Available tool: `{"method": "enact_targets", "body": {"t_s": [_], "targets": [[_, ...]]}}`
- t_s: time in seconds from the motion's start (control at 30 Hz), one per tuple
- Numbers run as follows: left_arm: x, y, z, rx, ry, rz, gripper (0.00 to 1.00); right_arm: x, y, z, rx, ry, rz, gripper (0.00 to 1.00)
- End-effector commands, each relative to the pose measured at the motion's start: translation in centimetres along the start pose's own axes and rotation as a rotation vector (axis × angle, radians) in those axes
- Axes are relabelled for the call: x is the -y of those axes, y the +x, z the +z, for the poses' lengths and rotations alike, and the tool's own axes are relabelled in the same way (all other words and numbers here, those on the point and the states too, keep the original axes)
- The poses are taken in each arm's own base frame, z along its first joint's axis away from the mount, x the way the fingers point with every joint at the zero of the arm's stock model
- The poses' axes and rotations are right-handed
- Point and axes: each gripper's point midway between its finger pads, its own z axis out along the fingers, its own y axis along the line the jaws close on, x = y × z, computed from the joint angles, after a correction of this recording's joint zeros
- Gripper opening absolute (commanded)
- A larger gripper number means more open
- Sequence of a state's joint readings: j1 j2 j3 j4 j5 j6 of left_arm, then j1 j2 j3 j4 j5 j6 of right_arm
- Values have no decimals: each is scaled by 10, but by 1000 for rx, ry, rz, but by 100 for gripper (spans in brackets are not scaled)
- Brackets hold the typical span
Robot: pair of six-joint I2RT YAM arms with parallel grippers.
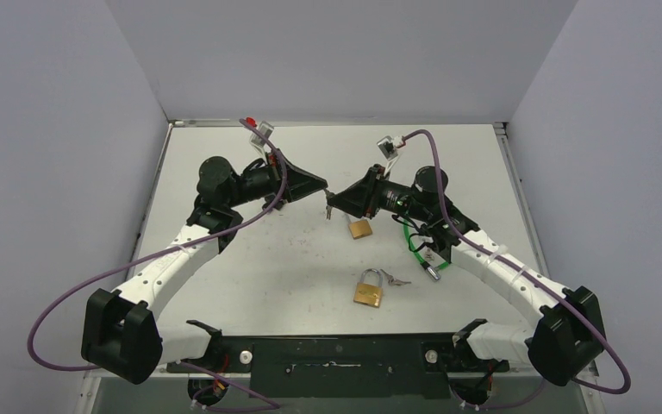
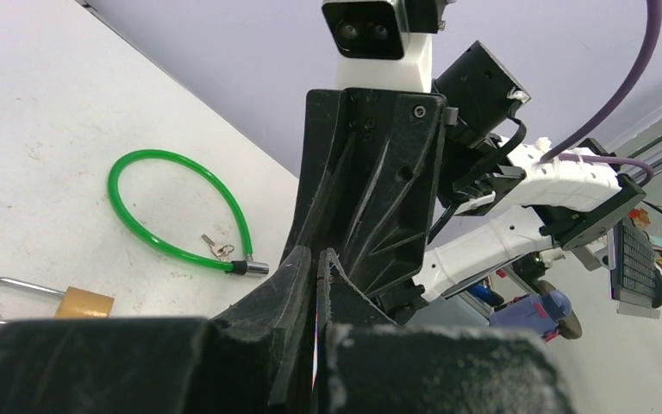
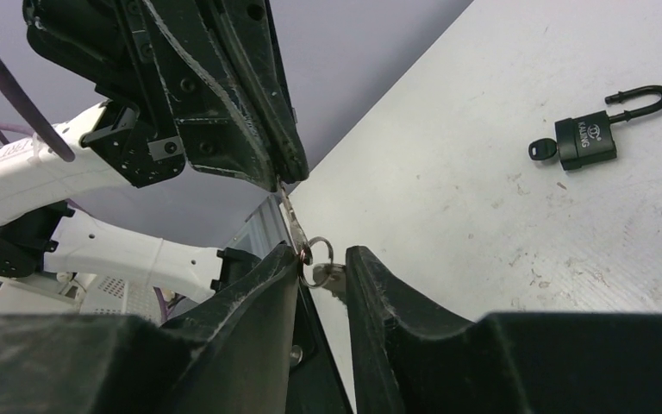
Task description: Unlock with the key
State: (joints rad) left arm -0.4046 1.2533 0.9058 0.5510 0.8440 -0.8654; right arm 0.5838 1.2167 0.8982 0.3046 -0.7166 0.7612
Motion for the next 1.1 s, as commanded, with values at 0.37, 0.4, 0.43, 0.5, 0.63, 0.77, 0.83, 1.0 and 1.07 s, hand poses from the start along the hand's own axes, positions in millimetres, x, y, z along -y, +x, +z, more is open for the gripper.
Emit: {"method": "enact_targets", "body": {"t_s": [0.37,0.4,0.43,0.5,0.63,0.77,0.83,1.0,1.07], "targets": [[18,-15,0,49,71,40,0,-23,-25,-2,93,-86,-77,46],[18,-14,0,47,71,41,0,-21,-27,-3,101,-77,-76,46],[18,-14,0,45,74,40,0,-19,-29,-5,112,-66,-74,46],[18,-14,-1,44,74,40,0,-15,-35,-9,135,-49,-69,44],[20,-12,-1,38,80,38,0,-16,-39,-11,140,-60,-70,41],[20,-11,-2,37,83,34,0,-20,-35,-10,121,-92,-67,42],[21,-12,-2,40,85,34,0,-22,-34,-10,119,-102,-67,43],[21,-11,-2,39,90,29,0,-27,-32,-7,98,-130,-77,38],[22,-11,-2,37,93,28,0,-28,-31,-6,91,-135,-76,34]]}}
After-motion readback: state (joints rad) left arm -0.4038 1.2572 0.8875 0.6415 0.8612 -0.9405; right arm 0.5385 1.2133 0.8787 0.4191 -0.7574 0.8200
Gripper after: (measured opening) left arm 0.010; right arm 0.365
